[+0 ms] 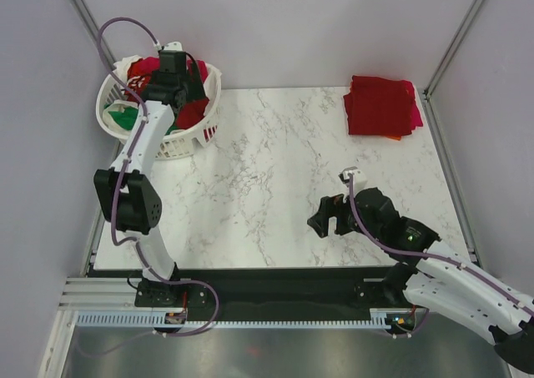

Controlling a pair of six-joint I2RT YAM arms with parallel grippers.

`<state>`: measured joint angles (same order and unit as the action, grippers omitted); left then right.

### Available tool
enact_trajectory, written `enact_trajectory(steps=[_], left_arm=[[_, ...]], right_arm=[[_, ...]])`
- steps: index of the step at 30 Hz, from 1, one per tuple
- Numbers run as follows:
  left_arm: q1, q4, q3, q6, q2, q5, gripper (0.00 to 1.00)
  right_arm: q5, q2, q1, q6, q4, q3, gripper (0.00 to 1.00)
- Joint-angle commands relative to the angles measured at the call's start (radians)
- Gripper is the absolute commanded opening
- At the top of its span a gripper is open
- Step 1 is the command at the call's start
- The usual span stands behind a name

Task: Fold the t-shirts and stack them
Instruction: Grab the tshirt from the pile

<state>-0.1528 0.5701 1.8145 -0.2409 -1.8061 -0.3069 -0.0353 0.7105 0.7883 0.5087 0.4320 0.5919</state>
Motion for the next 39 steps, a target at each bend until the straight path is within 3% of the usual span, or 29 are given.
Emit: enact_trajectory(steps=[1,12,16,21,24,25,27,28,30,39], left_arm=[[0.045,-0.013,0.109,-0.001,-0.082,0.075,0.80],[0.093,-0.015,0.289,-0.023,-0.355,0.127,0.75],[0.096,-0.012,0.318,-0.032,-0.395,0.112,0.65],[0.096,-0.012,0.313,-0.029,-0.407,0.062,0.62],[0.098,-0.010,0.310,-0.006,-0.412,0.025,0.51],[0.096,-0.010,0.309,-0.002,-0.414,0.008,0.39],[0.096,-0.010,0.305,0.012,-0.417,-0.003,0.26],[0.096,-0.012,0.309,0.017,-0.417,-0.012,0.14],[0.096,-0.012,0.312,0.029,-0.418,-0.020,0.03],[0.082,-0.010,0.396,0.005,-0.260,0.037,0.02]], right_arm=[[-0.020,0.009,0.003,0.011,0.016,0.048,0.98],[-0.017,0.125,0.003,-0.016,0.008,0.062,0.98],[-0.026,0.145,0.003,-0.016,0.001,0.057,0.98],[-0.034,0.164,0.002,-0.018,-0.002,0.057,0.98],[-0.035,0.175,0.005,-0.018,-0.009,0.052,0.98],[-0.035,0.178,0.003,-0.019,-0.010,0.052,0.98],[-0.035,0.182,0.003,-0.021,-0.013,0.052,0.98],[-0.035,0.187,0.003,-0.021,-0.015,0.052,0.98],[-0.035,0.190,0.003,-0.021,-0.016,0.052,0.98],[-0.035,0.178,0.003,-0.015,-0.019,0.043,0.98]])
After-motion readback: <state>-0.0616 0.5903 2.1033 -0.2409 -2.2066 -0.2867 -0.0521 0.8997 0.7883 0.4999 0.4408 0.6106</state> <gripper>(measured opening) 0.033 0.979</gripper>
